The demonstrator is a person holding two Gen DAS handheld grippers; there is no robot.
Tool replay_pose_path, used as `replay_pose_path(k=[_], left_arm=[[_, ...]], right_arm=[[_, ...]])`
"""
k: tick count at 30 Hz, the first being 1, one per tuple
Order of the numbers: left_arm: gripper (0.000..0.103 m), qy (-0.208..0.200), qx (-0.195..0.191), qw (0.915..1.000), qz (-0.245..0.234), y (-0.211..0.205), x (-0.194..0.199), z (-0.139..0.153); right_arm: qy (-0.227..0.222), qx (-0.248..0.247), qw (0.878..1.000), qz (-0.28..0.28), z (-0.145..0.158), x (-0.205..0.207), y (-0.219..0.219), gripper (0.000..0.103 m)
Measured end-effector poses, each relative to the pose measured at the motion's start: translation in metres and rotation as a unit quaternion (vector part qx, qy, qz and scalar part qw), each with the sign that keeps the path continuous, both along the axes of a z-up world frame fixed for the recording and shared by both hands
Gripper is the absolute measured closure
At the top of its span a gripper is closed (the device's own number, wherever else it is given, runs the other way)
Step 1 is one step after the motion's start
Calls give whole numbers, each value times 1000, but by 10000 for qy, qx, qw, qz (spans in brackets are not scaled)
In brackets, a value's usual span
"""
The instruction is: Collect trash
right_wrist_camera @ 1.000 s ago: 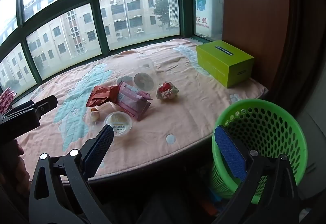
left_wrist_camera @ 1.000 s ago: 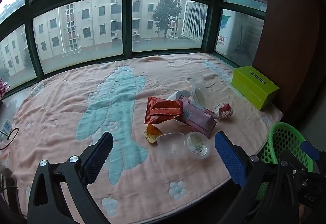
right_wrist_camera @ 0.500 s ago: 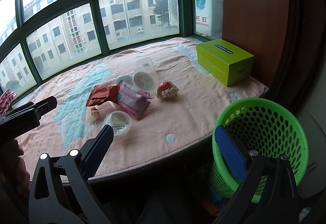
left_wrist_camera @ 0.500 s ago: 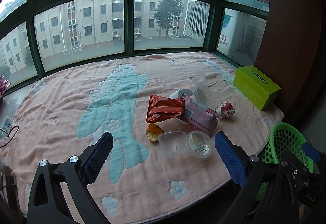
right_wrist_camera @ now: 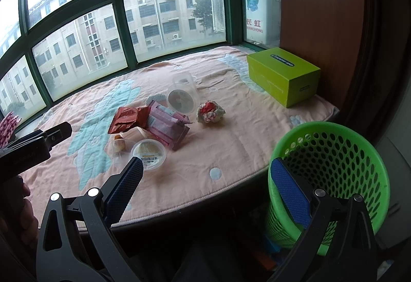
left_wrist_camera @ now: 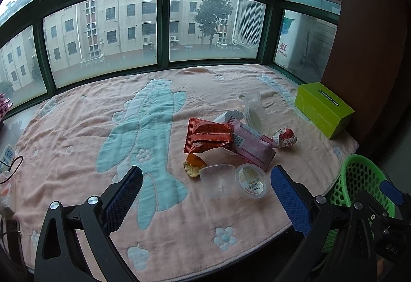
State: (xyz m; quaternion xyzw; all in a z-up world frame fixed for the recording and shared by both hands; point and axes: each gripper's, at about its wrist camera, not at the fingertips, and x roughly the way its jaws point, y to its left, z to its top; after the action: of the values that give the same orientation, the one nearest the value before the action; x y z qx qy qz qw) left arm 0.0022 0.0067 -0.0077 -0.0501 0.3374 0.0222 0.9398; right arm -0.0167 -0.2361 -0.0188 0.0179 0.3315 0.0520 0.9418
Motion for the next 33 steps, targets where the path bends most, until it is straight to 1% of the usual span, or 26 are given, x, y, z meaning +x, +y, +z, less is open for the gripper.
replay_pose_path(k=[11,14,21,33], left_arm=[[6,1,5,10000,-1,0,0,0],[6,11,-16,10000,13,0,0,0],[6,2,-17,10000,69,2,3,0],[6,-14,80,9999,106,5,16,2]], right_arm=[[-3,-4,10000,-12,3,1,0,5],[-16,1,10000,-22,-1,-4,-2,5],[-168,-120,9998,-52,-1,4,1,5],[-268,-69,9996,68,2,15,4,5]])
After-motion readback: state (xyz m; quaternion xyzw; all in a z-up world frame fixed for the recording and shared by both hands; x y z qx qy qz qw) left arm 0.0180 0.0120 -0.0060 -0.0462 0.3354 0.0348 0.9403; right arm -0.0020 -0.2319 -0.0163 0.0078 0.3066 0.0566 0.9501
